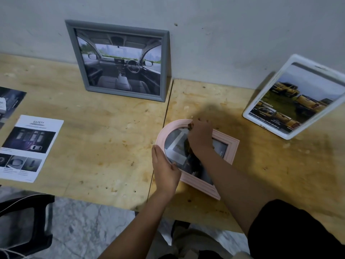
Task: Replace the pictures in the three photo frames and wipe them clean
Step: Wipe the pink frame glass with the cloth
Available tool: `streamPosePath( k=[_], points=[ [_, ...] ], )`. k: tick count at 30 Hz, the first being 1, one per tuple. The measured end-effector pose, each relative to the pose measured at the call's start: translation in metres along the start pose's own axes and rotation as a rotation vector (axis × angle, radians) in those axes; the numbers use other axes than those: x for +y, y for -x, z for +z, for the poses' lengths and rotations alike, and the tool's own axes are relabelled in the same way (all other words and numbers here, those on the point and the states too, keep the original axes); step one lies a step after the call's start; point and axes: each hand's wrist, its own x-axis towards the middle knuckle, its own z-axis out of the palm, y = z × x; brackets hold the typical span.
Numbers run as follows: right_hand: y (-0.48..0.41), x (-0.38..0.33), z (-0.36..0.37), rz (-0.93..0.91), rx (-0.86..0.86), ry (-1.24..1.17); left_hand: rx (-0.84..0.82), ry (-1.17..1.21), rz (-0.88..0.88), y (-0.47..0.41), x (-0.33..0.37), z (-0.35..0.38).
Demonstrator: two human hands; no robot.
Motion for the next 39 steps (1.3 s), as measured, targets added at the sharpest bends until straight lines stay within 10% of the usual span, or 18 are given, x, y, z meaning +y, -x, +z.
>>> streamPosePath(
  k=[26, 31, 39],
  points=[
    [0.014, -0.024, 0.002, -0.843, -0.501, 0.026, -0.102, 0.075, 0.016, 0.003, -0.002, -0.013],
    [0.008, 0.036, -0.047, -0.303, -0.279, -0.403, -0.084, 0.061, 0.059, 0.004, -0.005, -0.013],
    [0.035, 0.129, -0.106, 0.039, -0.091, -0.198, -0.007, 0.065, 0.025, -0.007, -0.004, -0.003]
  ],
)
